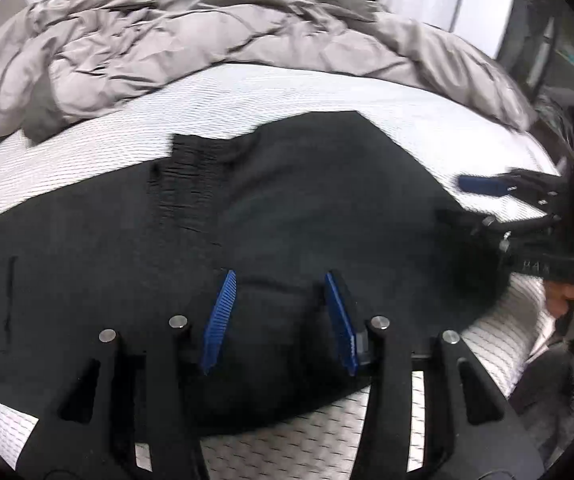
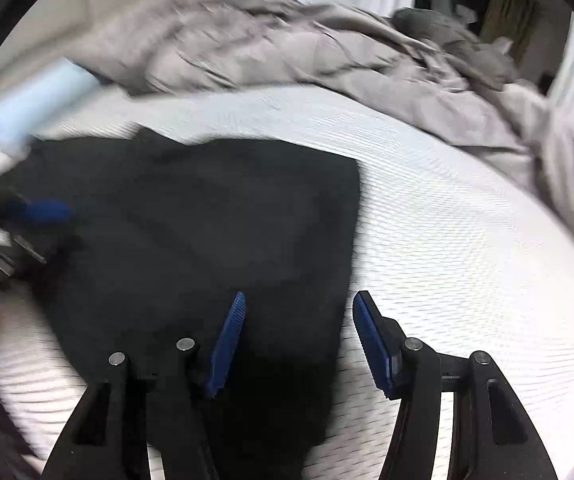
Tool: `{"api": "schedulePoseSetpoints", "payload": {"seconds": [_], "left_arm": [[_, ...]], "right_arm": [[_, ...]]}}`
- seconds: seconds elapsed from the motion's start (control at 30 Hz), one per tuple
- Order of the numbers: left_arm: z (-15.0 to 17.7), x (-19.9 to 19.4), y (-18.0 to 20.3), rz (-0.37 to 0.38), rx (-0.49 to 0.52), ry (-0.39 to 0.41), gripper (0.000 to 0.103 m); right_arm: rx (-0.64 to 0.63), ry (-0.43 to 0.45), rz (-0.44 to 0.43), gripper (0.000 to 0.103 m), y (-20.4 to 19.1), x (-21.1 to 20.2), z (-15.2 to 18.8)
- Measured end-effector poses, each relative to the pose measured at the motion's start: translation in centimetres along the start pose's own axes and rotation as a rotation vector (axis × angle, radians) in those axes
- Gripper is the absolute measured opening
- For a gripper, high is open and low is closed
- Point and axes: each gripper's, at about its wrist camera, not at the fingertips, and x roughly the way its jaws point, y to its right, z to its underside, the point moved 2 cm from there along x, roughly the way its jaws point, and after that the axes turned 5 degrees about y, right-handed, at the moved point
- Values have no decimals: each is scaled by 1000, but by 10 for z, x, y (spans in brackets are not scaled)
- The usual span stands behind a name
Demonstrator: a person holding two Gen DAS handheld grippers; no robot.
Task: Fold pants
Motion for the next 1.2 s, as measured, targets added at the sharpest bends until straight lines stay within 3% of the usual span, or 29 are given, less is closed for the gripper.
{"api": "schedulePoseSetpoints", "payload": {"seconds": [0.07, 0.1, 0.17, 0.27, 0.33, 0.4, 0.5, 0.57, 0.63, 0.7, 0.83, 0.9, 1.0, 1.13, 1.2], "left_arm": [[5, 14, 8, -9, 27, -49, 45], [9, 20, 9, -41, 40, -67, 45], [15, 20, 10, -64, 56, -80, 45], [26, 3, 0, -60, 58, -89, 45], [38, -17, -10, -31, 31, -66, 45], [48, -39, -21, -53, -5, -42, 46], [56, -88, -59, -113, -172, 46, 53], [60, -118, -95, -199, -321, 124, 82], [72, -143, -130, -282, -465, 201, 92], [88, -156, -169, -306, -624, 225, 92], [123, -146, -246, -245, -931, 192, 91], [135, -135, -277, -198, -1041, 187, 82], [125, -134, -301, -200, -1035, 242, 69], [127, -120, -330, -229, -1107, 221, 10], [128, -120, -331, -242, -1107, 237, 7]], "right_arm": [[-27, -16, -124, 58, -25, 7, 3], [-45, -35, -144, 58, -32, 13, 6], [-99, -105, -110, 58, -46, 35, 15], [-96, -97, -67, 60, -37, 27, 21], [-92, -82, 6, 64, -12, 14, 31], [-60, -94, 65, 72, 14, 8, 46], [51, -68, 26, 75, 36, -7, 53], [156, -31, -34, 88, 51, -15, 52], [266, 42, -81, 93, 64, -25, 47], [346, 77, -121, 95, 72, -29, 45], [422, 72, -187, 95, 75, -20, 36], [397, 67, -185, 95, 66, -14, 28], [368, 59, -194, 95, 57, -8, 26], [336, 44, -196, 95, 44, -2, 29], [328, 41, -196, 95, 40, -1, 32]]}}
